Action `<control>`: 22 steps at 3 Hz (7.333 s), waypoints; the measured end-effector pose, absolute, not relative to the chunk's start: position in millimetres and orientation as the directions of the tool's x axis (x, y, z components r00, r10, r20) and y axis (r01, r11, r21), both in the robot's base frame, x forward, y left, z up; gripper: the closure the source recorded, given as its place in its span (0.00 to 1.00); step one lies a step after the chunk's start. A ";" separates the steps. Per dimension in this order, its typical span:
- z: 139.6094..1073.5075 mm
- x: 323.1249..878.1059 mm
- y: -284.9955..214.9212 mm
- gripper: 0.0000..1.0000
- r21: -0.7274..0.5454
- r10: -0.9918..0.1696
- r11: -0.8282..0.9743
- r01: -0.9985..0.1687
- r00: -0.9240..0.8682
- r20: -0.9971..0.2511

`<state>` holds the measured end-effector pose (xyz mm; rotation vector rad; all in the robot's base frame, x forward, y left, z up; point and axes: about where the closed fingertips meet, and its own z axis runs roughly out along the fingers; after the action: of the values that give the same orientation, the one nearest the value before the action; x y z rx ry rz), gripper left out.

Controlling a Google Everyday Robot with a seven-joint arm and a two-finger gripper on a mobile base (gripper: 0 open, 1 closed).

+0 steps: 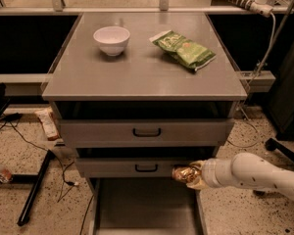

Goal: Pick orange can from bottom drawer and place on counter

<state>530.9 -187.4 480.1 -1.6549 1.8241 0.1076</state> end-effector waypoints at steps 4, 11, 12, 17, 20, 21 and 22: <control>638.2 471.3 -190.3 1.00 -0.556 -0.830 0.133 -0.821 0.215 -0.515; 916.4 572.8 -88.1 1.00 -0.786 -0.677 -0.084 -0.612 0.614 -0.406; 912.8 590.5 -59.4 1.00 -0.773 -0.611 -0.114 -0.624 0.657 -0.441; 874.9 723.3 -43.2 1.00 -0.556 -0.742 0.183 -0.811 0.257 -0.619; 873.4 722.5 -42.0 0.34 -0.541 -0.737 0.196 -0.818 0.241 -0.632; 873.3 722.5 -41.9 0.11 -0.541 -0.737 0.196 -0.818 0.241 -0.632; 873.3 722.5 -41.9 0.00 -0.540 -0.737 0.196 -0.818 0.241 -0.632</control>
Offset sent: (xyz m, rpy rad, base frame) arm -0.0278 -0.0150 0.0810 0.0160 -0.0665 0.0127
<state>722.5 -41.9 873.3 -1.5503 1.5067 0.1061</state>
